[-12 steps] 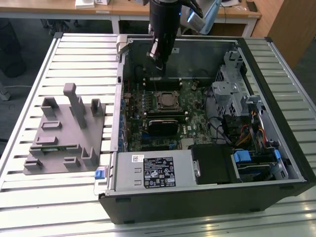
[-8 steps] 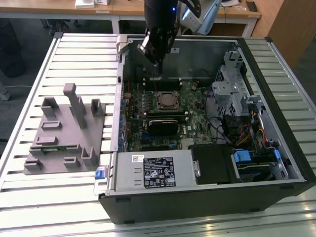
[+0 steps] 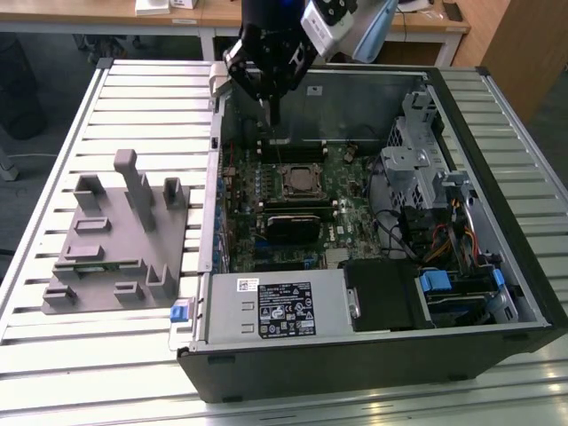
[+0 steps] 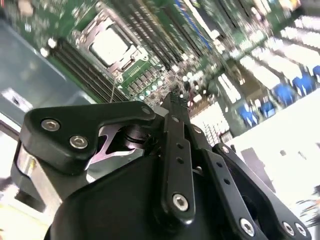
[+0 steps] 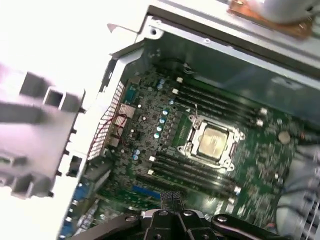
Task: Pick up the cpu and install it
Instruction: 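Install the first cpu locking lever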
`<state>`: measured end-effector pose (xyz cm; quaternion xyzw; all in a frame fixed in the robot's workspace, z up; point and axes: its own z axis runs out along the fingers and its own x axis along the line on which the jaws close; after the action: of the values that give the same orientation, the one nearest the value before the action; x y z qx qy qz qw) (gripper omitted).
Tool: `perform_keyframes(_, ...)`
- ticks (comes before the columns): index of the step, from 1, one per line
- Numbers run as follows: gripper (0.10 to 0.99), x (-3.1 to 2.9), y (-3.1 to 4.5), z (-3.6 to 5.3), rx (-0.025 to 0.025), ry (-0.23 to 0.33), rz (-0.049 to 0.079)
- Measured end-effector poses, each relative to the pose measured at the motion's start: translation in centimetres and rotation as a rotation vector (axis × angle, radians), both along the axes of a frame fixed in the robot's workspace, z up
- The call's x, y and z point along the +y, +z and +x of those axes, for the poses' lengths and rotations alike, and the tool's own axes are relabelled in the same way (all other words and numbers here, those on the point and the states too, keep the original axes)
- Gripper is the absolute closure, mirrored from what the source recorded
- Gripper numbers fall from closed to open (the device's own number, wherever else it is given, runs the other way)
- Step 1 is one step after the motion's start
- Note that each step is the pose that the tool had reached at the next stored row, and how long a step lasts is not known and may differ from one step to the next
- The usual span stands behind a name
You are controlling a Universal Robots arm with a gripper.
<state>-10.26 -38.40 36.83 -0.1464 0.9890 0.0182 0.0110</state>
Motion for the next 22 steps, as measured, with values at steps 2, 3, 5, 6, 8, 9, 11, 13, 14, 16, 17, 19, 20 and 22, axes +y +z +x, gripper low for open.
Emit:
perform_keyframes(2,0.980,-0.34,0.54,-0.42,0.0007,-0.080,0.002)
perform_keyframes(3,0.980,-0.49,0.78,-0.60,0.0010,-0.115,0.003)
perform_keyframes(5,0.980,-0.75,1.22,-0.94,0.0017,-0.179,0.005)
perform_keyframes(6,0.980,-0.86,1.41,-1.09,0.0020,-0.208,0.006)
perform_keyframes(8,0.980,-1.06,1.75,-1.35,0.0026,-0.258,0.008)
perform_keyframes(9,0.980,-1.15,1.91,-1.48,0.0029,-0.281,0.008)
perform_keyframes(11,0.980,-1.29,2.15,-1.67,0.0034,-0.317,0.010)
perform_keyframes(13,0.980,-1.40,2.33,-1.80,0.0037,-0.344,0.010)
perform_keyframes(14,0.980,-1.44,2.39,-1.85,0.0038,-0.354,0.011)
perform_keyframes(16,0.980,-1.48,2.49,-1.92,0.0040,-0.366,0.011)
perform_keyframes(17,0.980,-1.49,2.51,-1.93,0.0041,-0.369,0.011)
perform_keyframes(19,0.980,-1.49,2.50,-1.93,0.0040,-0.369,0.011)
perform_keyframes(20,0.980,-1.49,2.50,-1.94,0.0040,-0.369,0.011)
perform_keyframes(22,0.980,-1.50,2.50,-1.94,0.0040,-0.369,0.011)
